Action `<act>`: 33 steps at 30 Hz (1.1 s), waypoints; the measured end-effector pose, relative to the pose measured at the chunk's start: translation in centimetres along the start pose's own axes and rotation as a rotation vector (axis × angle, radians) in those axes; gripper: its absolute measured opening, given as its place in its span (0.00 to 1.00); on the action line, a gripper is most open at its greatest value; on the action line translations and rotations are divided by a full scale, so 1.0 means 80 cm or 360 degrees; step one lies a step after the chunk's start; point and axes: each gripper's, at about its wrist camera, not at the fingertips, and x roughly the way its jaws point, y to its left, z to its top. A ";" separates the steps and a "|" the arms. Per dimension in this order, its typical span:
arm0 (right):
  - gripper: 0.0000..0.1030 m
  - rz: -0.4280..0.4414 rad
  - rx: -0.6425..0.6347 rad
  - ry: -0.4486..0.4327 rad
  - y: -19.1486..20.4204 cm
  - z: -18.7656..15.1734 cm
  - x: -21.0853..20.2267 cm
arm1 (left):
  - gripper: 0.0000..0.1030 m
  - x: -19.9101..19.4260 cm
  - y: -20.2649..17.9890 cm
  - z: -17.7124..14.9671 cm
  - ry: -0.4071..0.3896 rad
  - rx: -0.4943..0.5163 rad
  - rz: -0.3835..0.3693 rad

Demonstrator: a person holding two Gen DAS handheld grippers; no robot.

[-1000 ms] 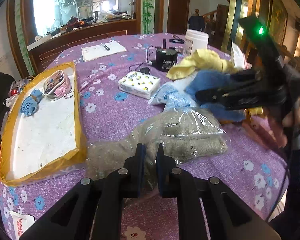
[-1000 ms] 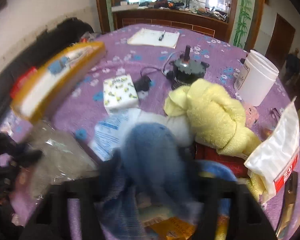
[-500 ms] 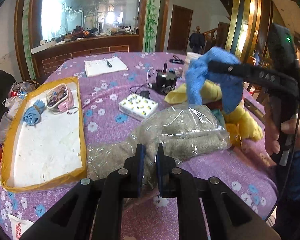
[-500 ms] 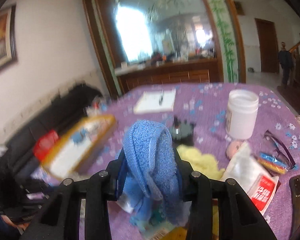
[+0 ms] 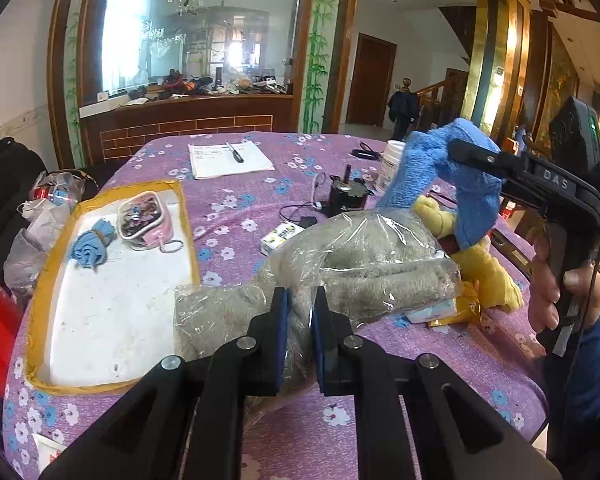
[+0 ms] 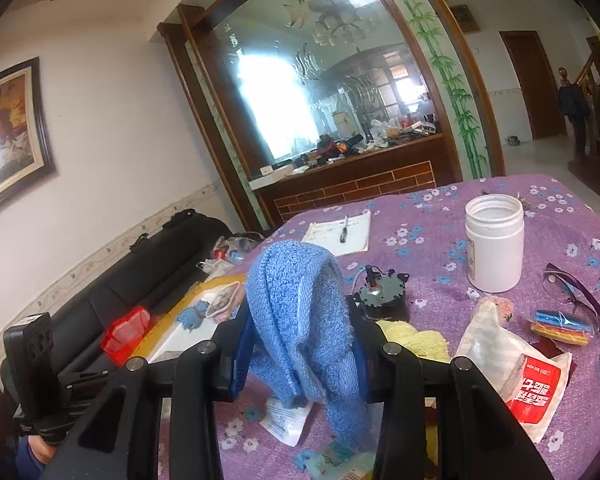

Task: Organize soft objects
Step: 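Grasp the large blue towel with the right gripper while the left gripper holds the fluff bag, then lower the blue towel and fluff bag into the foam tray and release both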

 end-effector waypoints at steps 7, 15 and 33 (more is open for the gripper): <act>0.43 0.0065 0.0001 -0.0030 0.000 0.000 -0.001 | 0.11 -0.014 0.029 0.006 -0.0050 -0.0065 0.0055; 0.43 0.0153 0.0072 0.0035 0.011 -0.001 0.012 | 0.11 -0.026 0.063 0.007 -0.0077 -0.0148 0.0101; 0.44 0.0237 0.0142 0.0173 0.170 0.023 0.159 | 0.11 -0.034 0.159 0.010 -0.0189 -0.0474 0.0304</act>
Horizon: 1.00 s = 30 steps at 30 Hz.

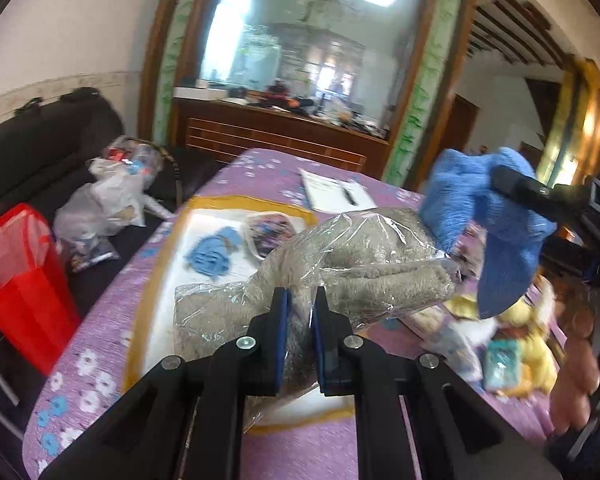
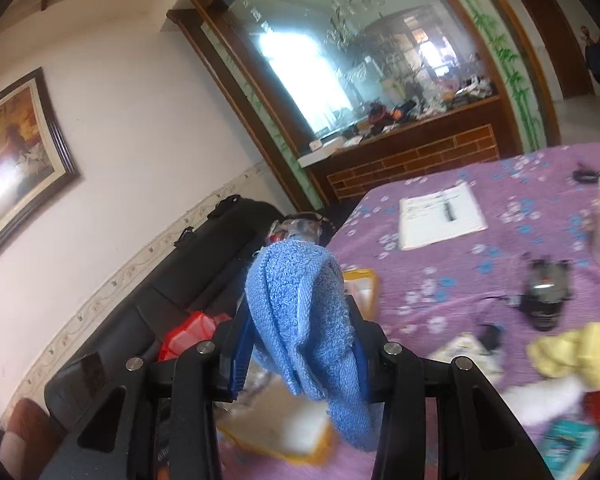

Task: Organize soft objects
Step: 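Lower the blue towel and fluff bag into the foam tray and release both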

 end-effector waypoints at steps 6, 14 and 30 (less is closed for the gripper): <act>0.44 -0.0019 0.0067 0.0132 0.013 -0.026 0.105 | 0.11 0.031 0.039 0.008 0.0011 -0.0159 0.0227; 0.46 -0.0011 0.0175 0.0414 -0.034 -0.077 0.172 | 0.12 0.077 0.059 -0.005 0.0096 -0.0218 0.0260; 0.68 -0.0009 -0.0013 0.0520 -0.009 -0.095 0.184 | 0.37 0.110 0.056 -0.019 0.0162 -0.0199 0.0272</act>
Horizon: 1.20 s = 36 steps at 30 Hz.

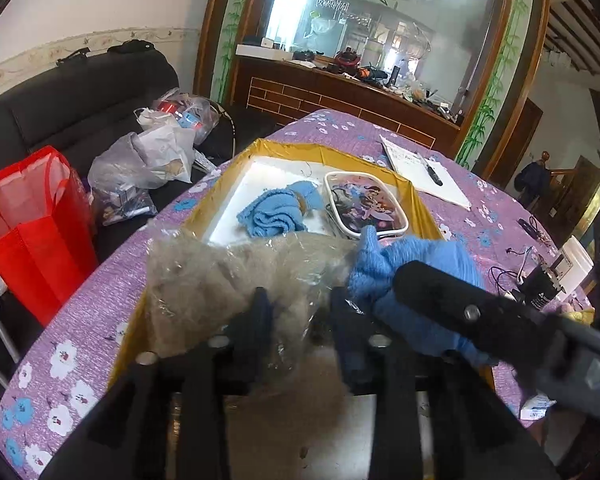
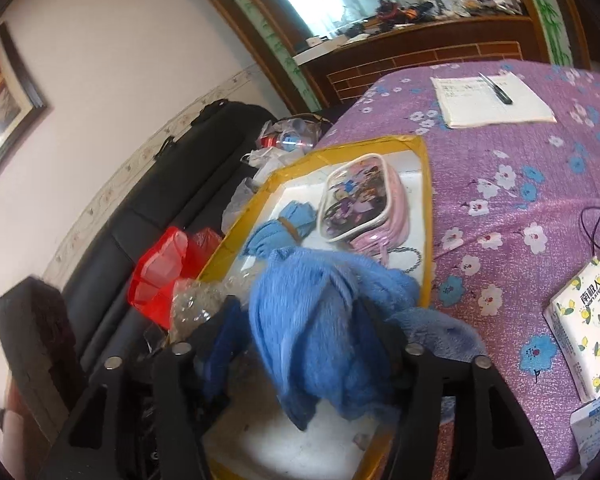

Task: Organize soft objects
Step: 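Lower the blue towel and fluff bag into the foam tray and release both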

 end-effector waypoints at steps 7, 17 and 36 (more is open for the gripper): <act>0.75 -0.0023 -0.0040 -0.0125 0.009 -0.002 -0.026 | 0.63 -0.007 0.007 0.000 -0.0069 -0.0065 -0.0071; 0.80 -0.0087 0.0035 -0.0358 0.003 0.011 -0.075 | 0.73 -0.034 -0.011 -0.001 -0.0274 0.0039 -0.0058; 0.80 -0.0576 0.0338 0.0082 -0.126 -0.052 -0.201 | 0.75 -0.068 -0.024 -0.006 -0.0473 0.0128 -0.0094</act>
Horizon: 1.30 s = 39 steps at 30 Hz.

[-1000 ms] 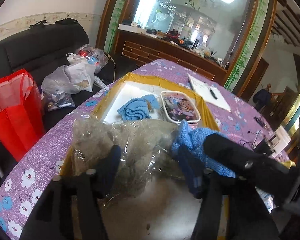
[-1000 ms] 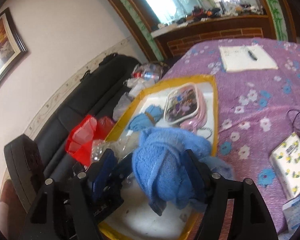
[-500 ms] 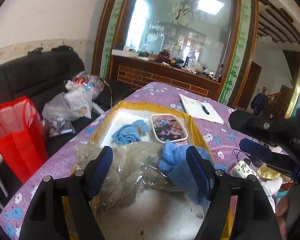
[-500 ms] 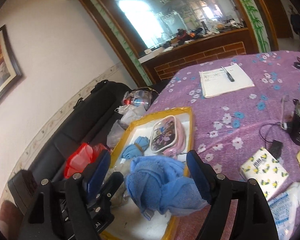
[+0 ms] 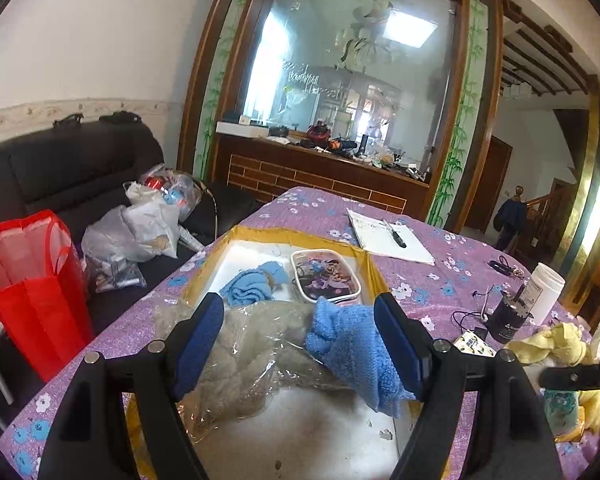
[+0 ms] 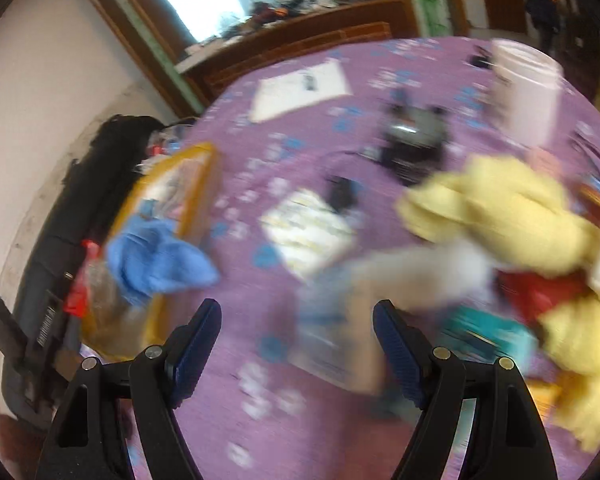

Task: Organize soft objects
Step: 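Lower the blue towel and fluff bag into the foam tray and release both, then grasp the desiccant packet with the right gripper while the left gripper grasps the white tissue pack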

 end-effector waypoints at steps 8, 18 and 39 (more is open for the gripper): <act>0.74 0.0051 0.0059 0.0130 -0.022 -0.003 0.037 | 0.75 -0.023 -0.022 -0.001 -0.0124 0.0109 -0.0049; 0.37 0.0123 -0.0161 -0.0022 0.003 -0.032 0.006 | 0.75 -0.029 -0.026 -0.004 -0.0100 0.0117 -0.0112; 0.37 0.0233 -0.0137 -0.0414 -0.068 -0.060 -0.057 | 0.76 0.094 -0.201 -0.016 0.1007 -0.0079 -0.0476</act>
